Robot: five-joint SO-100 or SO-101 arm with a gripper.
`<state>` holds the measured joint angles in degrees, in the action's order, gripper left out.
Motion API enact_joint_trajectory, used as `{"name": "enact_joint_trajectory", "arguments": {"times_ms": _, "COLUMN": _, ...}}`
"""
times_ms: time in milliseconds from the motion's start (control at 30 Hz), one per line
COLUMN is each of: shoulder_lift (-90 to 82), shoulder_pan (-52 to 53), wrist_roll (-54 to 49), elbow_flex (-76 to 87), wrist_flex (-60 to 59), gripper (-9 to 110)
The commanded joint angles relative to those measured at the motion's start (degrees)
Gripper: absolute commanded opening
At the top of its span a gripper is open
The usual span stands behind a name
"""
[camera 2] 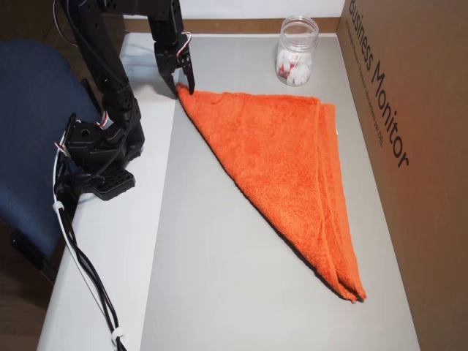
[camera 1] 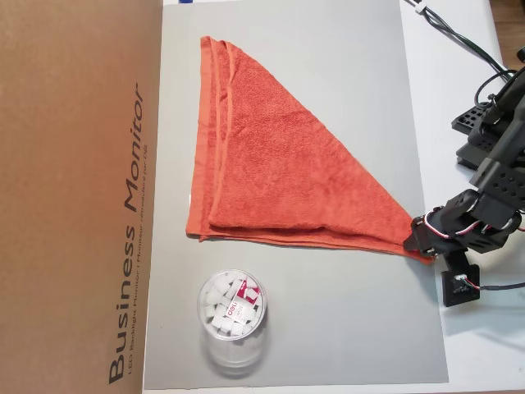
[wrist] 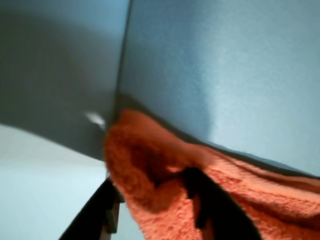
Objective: Fold the blanket.
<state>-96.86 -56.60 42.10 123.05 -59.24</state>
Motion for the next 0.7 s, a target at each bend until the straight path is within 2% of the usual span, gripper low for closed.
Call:
{"name": "enact_joint_trajectory", "arguments": {"times_ms": 0, "shoulder_lift": 0.1, "shoulder_pan": 0.5, "wrist_roll": 0.4, "elbow_flex": -1.0, "wrist_flex": -0.4, "gripper": 6}}
{"name": "enact_joint_trajectory", "arguments": {"times_ms": 167, "shoulder_lift": -0.1, "shoulder_pan": 0.8, "wrist_roll": 0.4, "elbow_flex": -0.9, "wrist_flex": 2.2, "gripper": 0}}
{"name": "enact_joint_trajectory", "arguments": {"times_ms": 333, "shoulder_lift": -0.9, "shoulder_pan": 2.1, "wrist_roll": 0.4, "elbow_flex": -0.9, "wrist_flex": 5.6, "gripper": 0}}
{"name": "enact_joint_trajectory", "arguments": {"times_ms": 667, "shoulder_lift": -6.7, "shoulder_pan": 5.0, "wrist_roll": 0.4, "elbow_flex": -0.9, "wrist_flex": 4.7, "gripper": 0}}
